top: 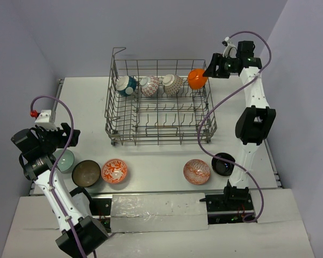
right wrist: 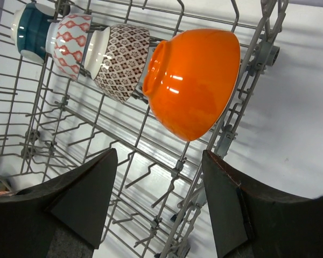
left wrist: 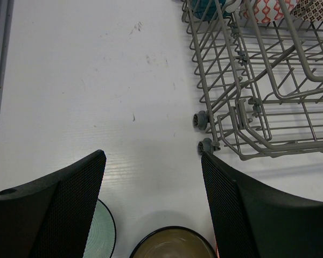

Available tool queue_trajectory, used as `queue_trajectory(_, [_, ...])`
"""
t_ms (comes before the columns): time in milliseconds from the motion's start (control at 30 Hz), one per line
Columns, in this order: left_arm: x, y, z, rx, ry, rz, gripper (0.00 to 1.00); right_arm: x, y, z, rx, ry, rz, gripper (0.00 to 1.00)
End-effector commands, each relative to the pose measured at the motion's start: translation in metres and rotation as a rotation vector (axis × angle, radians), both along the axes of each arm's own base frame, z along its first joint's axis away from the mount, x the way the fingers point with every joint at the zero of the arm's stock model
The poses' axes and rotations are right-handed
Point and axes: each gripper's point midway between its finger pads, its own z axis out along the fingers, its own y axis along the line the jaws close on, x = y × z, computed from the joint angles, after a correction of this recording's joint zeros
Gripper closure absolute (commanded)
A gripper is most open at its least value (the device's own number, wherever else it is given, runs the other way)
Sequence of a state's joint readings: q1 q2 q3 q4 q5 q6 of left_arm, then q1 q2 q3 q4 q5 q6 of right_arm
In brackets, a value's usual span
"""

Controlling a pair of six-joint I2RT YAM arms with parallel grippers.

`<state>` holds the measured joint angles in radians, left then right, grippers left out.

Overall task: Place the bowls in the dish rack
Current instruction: Insert the bowl into the dish rack.

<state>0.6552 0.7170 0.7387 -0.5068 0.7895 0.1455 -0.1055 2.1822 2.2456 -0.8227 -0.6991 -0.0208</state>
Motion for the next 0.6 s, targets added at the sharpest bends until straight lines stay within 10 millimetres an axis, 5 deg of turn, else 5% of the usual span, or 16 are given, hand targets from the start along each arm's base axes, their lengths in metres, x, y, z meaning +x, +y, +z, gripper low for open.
queue_trajectory(0, [-0.001, -0.001, 0.004, 0.017, -0.021, -0.017, 0.23, 0.003, -0.004, 0.040, -0.018, -0.110, 0.000, 0.28])
queue_trajectory(300, [-0.001, -0.001, 0.004, 0.011, -0.018, -0.019, 0.23, 0.013, 0.009, 0.037, -0.009, -0.120, 0.014, 0.28])
queue_trajectory(567, [-0.001, 0.000, 0.003, 0.012, -0.019, -0.016, 0.23, 0.020, 0.039, 0.010, -0.032, -0.082, 0.059, 0.27])
